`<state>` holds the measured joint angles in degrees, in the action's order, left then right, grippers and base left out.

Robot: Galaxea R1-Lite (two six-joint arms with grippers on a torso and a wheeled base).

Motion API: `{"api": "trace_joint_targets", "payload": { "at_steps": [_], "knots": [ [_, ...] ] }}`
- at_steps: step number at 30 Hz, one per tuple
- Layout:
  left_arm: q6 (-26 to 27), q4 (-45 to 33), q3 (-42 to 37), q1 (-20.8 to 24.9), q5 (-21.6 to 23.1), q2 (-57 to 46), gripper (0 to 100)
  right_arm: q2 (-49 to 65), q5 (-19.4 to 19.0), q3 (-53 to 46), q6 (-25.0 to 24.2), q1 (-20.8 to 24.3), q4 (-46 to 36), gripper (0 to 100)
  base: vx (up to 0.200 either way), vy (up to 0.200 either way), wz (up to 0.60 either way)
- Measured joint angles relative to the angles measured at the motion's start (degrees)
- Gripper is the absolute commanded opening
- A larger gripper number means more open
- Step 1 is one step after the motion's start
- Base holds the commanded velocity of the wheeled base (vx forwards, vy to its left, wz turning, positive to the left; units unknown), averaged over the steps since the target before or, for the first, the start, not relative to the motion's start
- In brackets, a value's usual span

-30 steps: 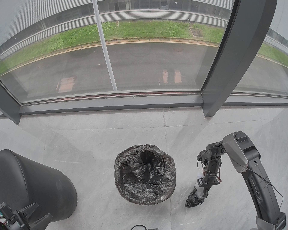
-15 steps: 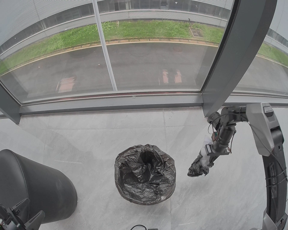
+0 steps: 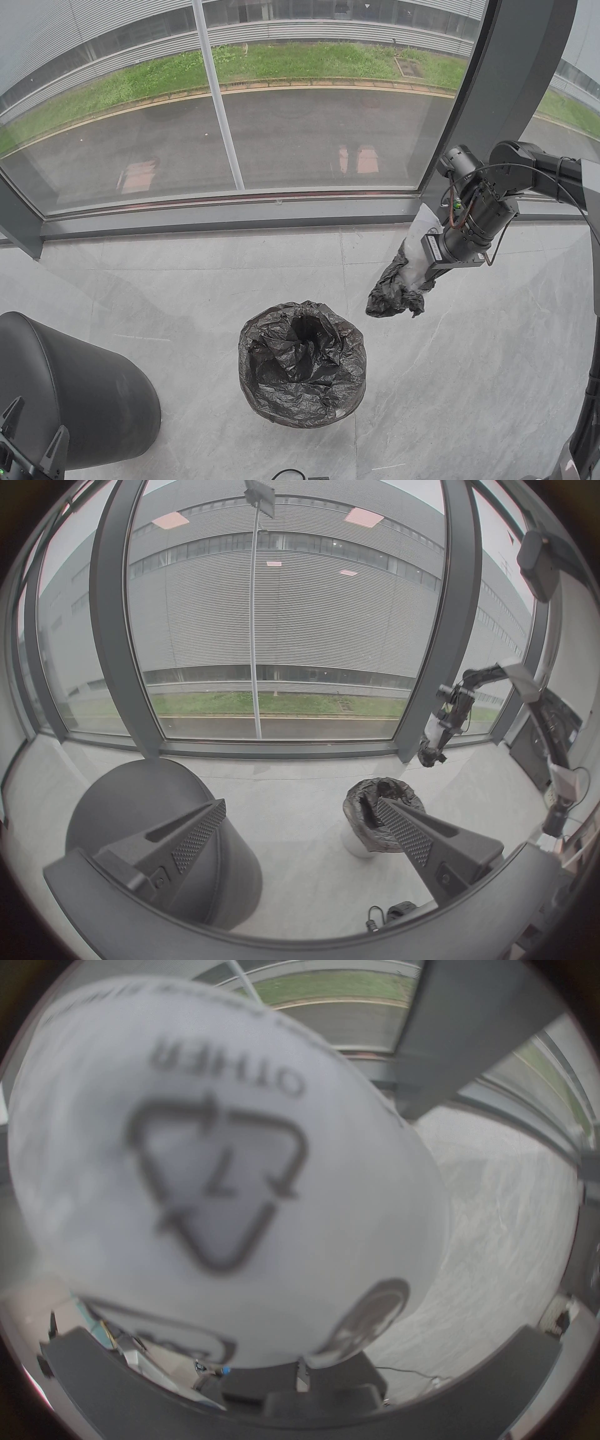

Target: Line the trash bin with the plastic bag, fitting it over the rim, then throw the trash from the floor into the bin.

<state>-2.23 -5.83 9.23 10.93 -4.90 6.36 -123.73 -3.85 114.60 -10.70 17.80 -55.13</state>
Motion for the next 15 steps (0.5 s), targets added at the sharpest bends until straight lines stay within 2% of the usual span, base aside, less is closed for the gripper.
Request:
{"api": "trace_joint_targets", "payload": {
  "at_steps": [4,9,12,15],
  "knots": [
    [2.72,-0.02,-0.41,-2.78,-0.1,-0.33,100,2.49,2.51,0.0,2.34,7.0,-1.69,0,0.0,0.0,0.0],
    [6.66,-0.02,-1.99,-6.53,-0.1,-0.94,100,3.25,7.92,0.0,4.55,16.41,-2.54,0,0.0,0.0,0.0],
    [8.3,0.3,-3.63,-8.68,-0.13,-1.74,100,2.49,10.31,0.0,5.71,20.76,-2.35,0,0.0,0.0,0.0],
    [7.75,2.68,-5.42,-10.2,-0.43,-2.93,100,0.72,12.23,0.0,6.36,23.63,-1.43,0,0.0,0.0,0.0]
  ]
}}
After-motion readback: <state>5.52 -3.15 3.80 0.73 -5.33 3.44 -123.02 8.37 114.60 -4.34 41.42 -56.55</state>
